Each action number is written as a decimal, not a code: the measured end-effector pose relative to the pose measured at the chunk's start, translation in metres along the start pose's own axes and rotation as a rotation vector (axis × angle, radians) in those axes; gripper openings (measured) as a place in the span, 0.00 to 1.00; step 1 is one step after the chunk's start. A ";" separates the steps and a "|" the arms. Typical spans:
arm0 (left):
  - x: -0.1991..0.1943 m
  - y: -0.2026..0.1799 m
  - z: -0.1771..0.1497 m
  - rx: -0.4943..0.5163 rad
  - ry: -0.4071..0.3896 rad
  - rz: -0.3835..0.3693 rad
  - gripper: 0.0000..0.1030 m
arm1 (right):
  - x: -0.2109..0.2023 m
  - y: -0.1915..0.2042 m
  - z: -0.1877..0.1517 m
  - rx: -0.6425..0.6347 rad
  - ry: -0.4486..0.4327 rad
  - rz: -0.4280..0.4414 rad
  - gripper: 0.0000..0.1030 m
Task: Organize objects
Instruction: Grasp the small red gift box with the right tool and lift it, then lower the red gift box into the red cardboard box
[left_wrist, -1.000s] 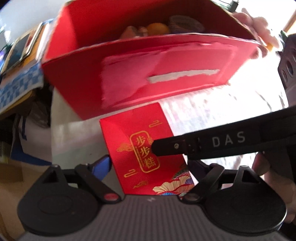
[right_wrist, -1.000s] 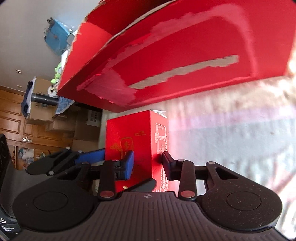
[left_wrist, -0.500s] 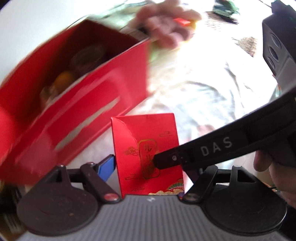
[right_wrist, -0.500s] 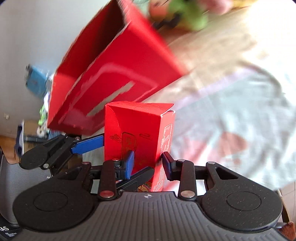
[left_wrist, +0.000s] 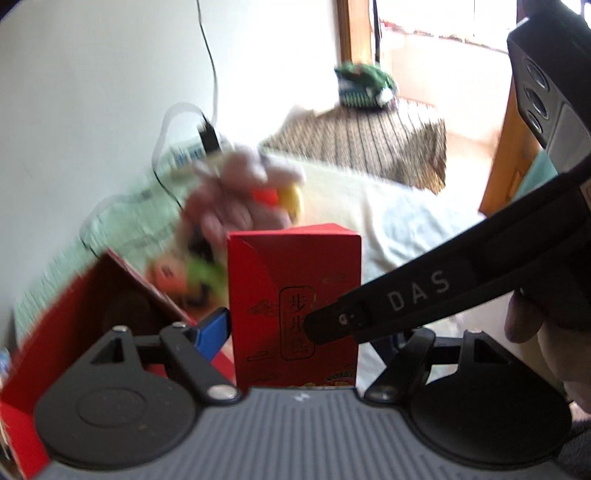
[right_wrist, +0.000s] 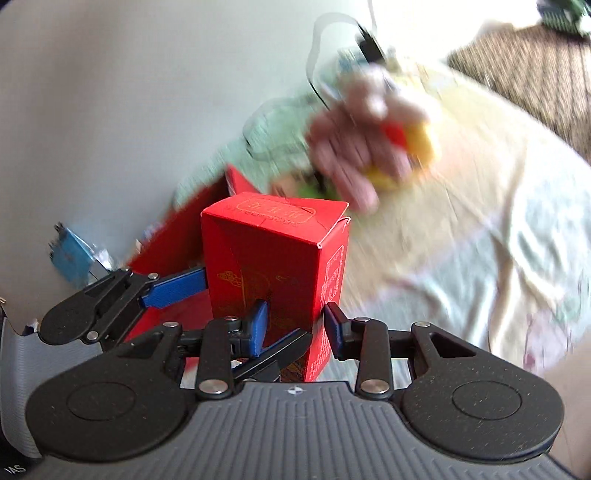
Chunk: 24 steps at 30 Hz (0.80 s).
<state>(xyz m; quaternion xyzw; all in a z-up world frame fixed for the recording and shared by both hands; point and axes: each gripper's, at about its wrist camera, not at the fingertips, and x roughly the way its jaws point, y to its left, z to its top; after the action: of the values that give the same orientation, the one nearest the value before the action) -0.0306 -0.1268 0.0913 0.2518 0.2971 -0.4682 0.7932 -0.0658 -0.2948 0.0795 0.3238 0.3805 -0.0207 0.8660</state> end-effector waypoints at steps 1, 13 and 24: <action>-0.008 0.002 0.007 -0.003 -0.027 0.019 0.74 | -0.002 0.007 0.004 -0.018 -0.025 0.014 0.36; -0.044 0.087 -0.001 -0.196 -0.085 0.313 0.74 | 0.077 0.090 0.042 -0.184 -0.017 0.268 0.36; -0.031 0.175 -0.058 -0.414 0.071 0.501 0.74 | 0.192 0.161 0.040 -0.272 0.237 0.365 0.37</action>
<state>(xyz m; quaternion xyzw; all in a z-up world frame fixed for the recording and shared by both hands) 0.1003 0.0068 0.0943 0.1668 0.3424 -0.1788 0.9072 0.1415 -0.1505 0.0580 0.2678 0.4140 0.2254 0.8403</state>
